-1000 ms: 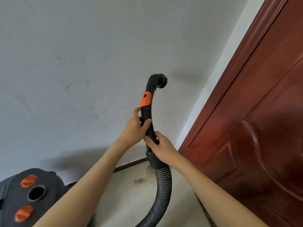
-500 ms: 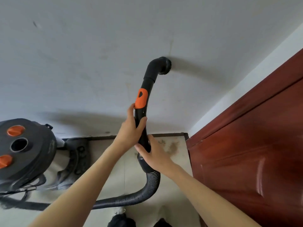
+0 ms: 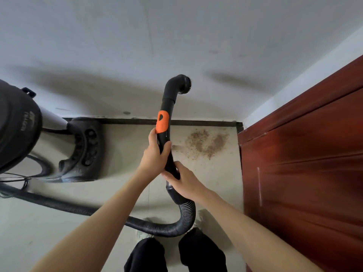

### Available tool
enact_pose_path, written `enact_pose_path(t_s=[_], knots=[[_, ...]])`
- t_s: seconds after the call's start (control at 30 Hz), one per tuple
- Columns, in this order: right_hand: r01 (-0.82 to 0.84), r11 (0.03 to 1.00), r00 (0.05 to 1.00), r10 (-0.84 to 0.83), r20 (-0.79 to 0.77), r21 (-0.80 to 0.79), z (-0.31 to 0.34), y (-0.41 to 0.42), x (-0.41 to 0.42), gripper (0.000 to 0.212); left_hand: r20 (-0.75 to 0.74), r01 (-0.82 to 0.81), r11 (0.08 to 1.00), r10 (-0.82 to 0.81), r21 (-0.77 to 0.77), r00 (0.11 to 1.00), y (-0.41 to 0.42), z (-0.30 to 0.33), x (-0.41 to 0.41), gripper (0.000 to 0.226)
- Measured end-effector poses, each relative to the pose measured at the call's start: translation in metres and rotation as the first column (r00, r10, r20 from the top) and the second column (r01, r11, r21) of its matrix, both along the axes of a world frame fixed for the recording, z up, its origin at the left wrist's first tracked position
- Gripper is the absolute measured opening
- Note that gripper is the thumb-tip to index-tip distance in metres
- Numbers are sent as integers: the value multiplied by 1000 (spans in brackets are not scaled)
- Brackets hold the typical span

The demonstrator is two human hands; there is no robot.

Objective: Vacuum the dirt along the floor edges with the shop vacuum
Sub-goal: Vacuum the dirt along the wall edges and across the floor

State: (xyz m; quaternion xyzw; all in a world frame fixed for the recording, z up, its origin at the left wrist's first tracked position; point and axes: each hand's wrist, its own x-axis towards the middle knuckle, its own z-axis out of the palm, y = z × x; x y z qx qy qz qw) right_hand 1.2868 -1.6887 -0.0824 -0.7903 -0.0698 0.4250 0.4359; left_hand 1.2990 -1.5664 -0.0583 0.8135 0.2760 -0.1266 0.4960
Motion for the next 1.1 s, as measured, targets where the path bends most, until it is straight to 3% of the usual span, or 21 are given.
enact_pose_path(t_s=[0.23,0.43,0.73,0.93,1.1], knots=[[-51,998,994,47,-99,-32,-113,8,-10,22,-136,-73,994,62,-80,989,15,-122,-16,57],[-141,986,990,142,1,-90,-221,16,0,33,-171,-160,984,144,-82,975,27,-236,-9,46],[-239,962,964,251,88,-135,-375,15,6,34,-188,-282,946,250,-163,950,27,-396,-15,54],[-275,951,950,292,113,-143,-416,3,-2,35,-136,-247,950,223,-189,965,23,-443,-29,59],[-184,972,970,204,135,-149,-422,-19,-14,31,-70,-154,971,144,-185,987,1,-452,-32,43]])
